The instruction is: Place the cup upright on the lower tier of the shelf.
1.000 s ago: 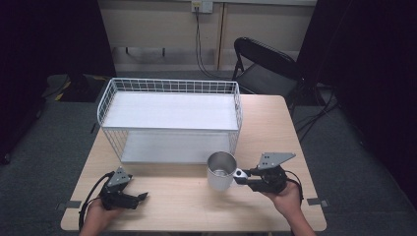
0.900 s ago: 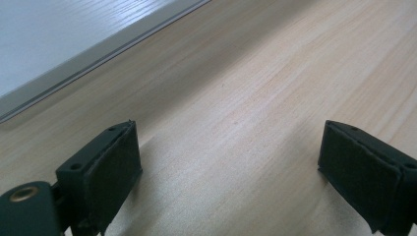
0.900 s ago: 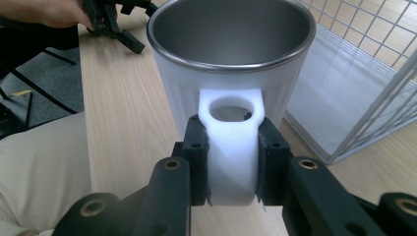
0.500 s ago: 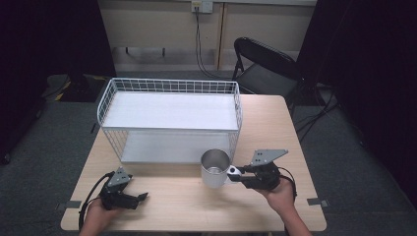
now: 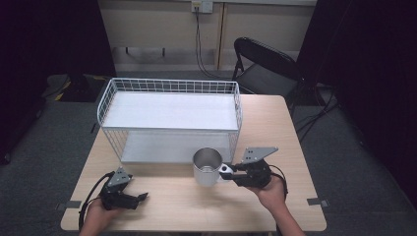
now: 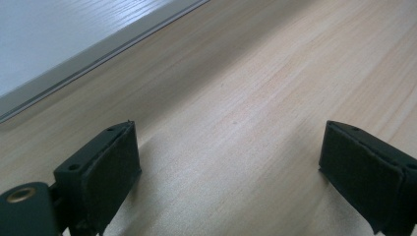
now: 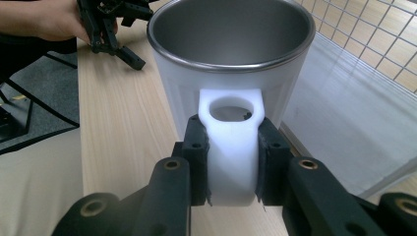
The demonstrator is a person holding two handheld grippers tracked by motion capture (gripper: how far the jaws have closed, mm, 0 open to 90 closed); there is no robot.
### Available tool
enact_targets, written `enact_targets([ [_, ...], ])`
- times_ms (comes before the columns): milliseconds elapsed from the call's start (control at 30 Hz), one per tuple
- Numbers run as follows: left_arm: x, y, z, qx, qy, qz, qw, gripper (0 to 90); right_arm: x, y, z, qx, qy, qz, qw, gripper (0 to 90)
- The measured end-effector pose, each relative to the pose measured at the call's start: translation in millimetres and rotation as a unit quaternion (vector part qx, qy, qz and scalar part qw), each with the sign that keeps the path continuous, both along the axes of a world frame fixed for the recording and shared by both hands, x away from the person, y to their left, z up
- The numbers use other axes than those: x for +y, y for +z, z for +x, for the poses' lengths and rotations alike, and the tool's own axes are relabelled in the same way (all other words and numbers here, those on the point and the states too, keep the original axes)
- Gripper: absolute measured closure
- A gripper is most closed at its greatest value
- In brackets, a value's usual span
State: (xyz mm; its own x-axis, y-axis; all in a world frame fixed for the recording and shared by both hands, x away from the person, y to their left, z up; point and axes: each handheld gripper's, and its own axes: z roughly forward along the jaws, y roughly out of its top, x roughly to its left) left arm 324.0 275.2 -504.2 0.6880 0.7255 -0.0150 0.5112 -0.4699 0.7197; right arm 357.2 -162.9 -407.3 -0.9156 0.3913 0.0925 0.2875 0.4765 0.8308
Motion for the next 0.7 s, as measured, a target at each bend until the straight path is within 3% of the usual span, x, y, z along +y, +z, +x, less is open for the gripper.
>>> enact_targets([
  [700, 0.0, 0.0, 0.0, 0.0, 0.0, 0.0, 1.0, 7.6, 20.7, 2.7, 11.8, -0.002, -0.023, 0.006, 0.9997, 71.4],
])
